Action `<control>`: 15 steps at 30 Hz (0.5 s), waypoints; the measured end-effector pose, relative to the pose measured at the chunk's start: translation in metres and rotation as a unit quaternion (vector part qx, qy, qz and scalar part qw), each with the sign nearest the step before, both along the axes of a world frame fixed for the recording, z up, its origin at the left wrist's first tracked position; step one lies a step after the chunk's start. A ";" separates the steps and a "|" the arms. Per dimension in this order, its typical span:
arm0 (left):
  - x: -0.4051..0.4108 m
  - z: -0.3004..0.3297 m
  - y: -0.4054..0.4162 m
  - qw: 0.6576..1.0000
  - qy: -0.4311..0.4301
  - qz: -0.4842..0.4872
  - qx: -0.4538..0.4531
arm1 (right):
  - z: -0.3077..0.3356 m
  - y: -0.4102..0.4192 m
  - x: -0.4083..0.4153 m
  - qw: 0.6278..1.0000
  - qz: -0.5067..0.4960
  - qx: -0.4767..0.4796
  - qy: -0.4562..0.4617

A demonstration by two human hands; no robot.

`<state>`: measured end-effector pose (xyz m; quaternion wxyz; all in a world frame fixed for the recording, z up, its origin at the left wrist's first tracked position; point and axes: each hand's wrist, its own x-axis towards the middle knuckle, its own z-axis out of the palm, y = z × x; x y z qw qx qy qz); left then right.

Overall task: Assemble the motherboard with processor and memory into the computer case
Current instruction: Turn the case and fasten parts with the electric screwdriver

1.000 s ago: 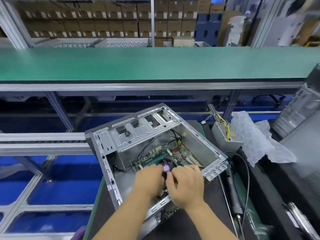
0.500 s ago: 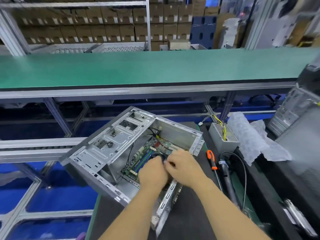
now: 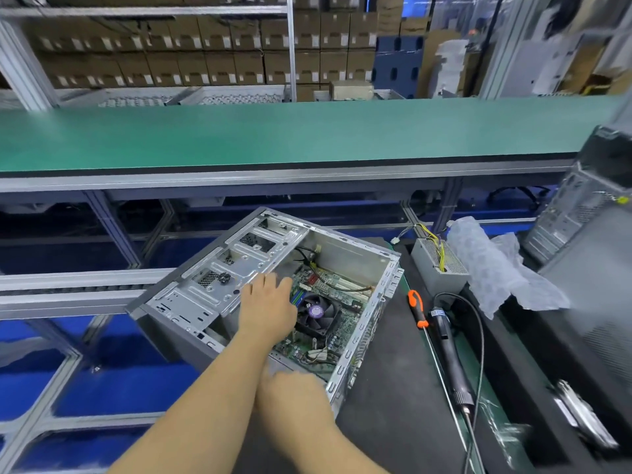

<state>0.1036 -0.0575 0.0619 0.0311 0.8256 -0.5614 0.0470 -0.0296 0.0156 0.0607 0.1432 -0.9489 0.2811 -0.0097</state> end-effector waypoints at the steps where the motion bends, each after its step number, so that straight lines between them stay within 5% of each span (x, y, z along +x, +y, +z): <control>1: -0.001 -0.002 0.002 1.000 -0.003 -0.003 0.002 | -0.004 -0.006 -0.006 1.000 0.016 -0.011 -0.001; 11: -0.018 0.007 0.001 0.985 0.024 -0.147 0.091 | 0.013 -0.121 -0.140 0.991 -0.006 -0.129 0.027; 15: -0.027 0.000 0.009 0.982 0.072 -0.158 0.072 | 0.011 -0.098 -0.112 0.973 -0.141 -0.156 -0.097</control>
